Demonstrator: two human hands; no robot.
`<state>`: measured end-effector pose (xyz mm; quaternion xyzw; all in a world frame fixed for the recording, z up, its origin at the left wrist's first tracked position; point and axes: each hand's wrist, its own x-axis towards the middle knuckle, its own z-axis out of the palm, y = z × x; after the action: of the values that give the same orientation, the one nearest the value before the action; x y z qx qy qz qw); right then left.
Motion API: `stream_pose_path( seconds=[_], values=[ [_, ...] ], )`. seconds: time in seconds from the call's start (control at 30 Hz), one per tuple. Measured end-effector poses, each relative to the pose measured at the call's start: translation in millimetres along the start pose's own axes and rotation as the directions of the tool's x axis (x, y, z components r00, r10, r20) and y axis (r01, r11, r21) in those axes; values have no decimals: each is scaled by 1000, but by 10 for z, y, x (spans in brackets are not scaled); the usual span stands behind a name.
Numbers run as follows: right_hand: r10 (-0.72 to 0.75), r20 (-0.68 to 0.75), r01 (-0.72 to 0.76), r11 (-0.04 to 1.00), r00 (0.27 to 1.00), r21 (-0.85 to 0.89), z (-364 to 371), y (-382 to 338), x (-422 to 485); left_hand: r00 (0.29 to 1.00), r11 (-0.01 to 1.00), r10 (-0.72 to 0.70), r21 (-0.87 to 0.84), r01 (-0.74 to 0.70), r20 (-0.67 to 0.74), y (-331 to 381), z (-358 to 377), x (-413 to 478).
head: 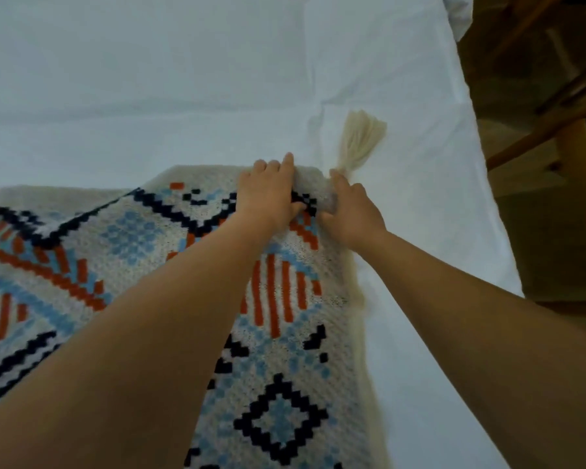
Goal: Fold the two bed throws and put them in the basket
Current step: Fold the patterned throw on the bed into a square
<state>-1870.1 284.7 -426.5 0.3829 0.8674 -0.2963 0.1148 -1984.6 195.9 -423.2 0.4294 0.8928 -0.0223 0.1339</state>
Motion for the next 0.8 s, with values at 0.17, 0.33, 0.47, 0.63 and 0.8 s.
stream_pose_path(
  seconds=[0.17,0.33,0.47,0.63,0.8],
  values=[
    [-80,-184,45,982,980,-186,-135,-110,292,982,997,80,4,-80,-169,47,-160,223],
    [-136,-468,50,980,873,-192,-568,-256,751,936,986,-75,-164,19,-344,105,-387,624],
    [-7,-312,-57,979,950,-195,-276,-143,753,994,963,-69,-265,44,-86,198,-78,575],
    [90,-143,-122,963,986,-240,137,139,555,996,995,83,-56,-81,34,161,324,370],
    [47,-151,-74,981,987,-181,247,168,241,997,996,62,-59,-60,41,215,303,154]
  ],
)
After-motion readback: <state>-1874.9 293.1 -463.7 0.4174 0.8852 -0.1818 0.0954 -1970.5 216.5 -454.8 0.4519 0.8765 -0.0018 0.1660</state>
